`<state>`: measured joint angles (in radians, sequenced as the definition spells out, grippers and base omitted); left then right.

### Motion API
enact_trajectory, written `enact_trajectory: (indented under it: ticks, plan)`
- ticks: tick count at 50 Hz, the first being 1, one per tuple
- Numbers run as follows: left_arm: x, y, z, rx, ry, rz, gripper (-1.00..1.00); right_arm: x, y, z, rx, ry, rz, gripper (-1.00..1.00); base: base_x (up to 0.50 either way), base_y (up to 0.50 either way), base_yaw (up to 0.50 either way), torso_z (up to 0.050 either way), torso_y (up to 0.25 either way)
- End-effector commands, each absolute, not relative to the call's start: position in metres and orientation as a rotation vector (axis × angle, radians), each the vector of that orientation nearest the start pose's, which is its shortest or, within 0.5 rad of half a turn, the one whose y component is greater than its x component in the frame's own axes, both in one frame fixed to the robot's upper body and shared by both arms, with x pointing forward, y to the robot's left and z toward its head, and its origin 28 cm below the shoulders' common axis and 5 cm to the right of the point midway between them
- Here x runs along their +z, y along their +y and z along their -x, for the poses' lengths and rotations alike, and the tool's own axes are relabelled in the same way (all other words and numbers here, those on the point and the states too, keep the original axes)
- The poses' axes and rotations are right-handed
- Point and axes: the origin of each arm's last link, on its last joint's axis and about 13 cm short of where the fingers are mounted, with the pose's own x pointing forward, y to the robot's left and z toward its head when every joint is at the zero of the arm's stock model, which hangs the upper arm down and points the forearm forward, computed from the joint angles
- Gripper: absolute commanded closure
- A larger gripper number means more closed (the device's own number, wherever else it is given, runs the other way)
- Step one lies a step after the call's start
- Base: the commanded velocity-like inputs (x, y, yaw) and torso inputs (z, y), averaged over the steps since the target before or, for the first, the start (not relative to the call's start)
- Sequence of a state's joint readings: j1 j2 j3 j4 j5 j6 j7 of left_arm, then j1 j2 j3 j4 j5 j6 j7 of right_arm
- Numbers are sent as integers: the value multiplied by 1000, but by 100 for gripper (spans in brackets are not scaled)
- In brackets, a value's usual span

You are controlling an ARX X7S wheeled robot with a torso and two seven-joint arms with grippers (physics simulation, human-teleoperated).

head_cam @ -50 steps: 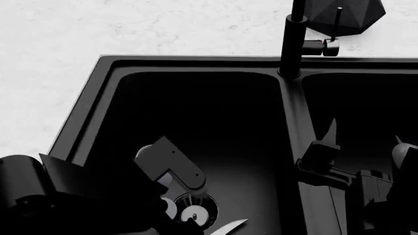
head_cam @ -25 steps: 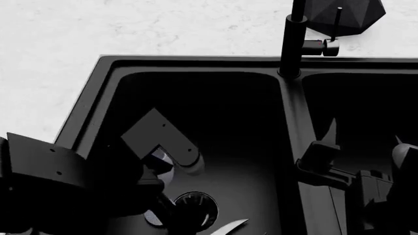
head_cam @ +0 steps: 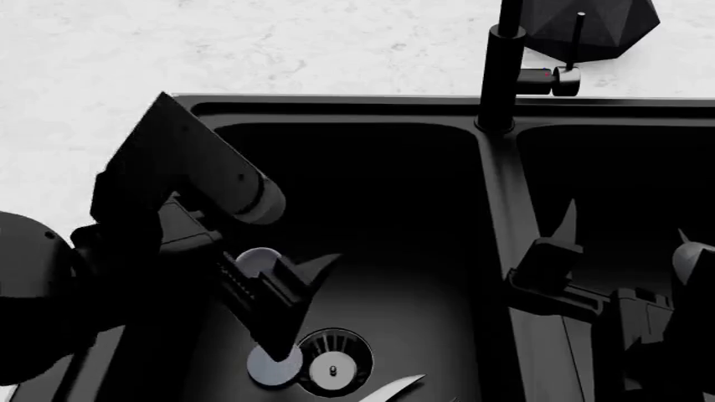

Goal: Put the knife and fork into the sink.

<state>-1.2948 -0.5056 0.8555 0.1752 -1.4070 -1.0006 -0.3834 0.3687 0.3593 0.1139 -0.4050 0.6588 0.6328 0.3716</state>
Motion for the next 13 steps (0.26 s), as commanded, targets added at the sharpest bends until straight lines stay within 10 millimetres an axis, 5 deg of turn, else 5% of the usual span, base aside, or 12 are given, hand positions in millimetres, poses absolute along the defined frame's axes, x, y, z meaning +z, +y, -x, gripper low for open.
enact_trajectory:
  ticks: [1, 13]
  plan:
    - [258, 179, -273, -677, 197, -231, -100, 161, -159, -257, -151, -107, -208, -100, 0, 0, 0, 0, 0]
    - [248, 188, -256, -647, 88, -160, -100, 159, -158, -258, -149, -105, -208, -100, 0, 0, 0, 0, 0]
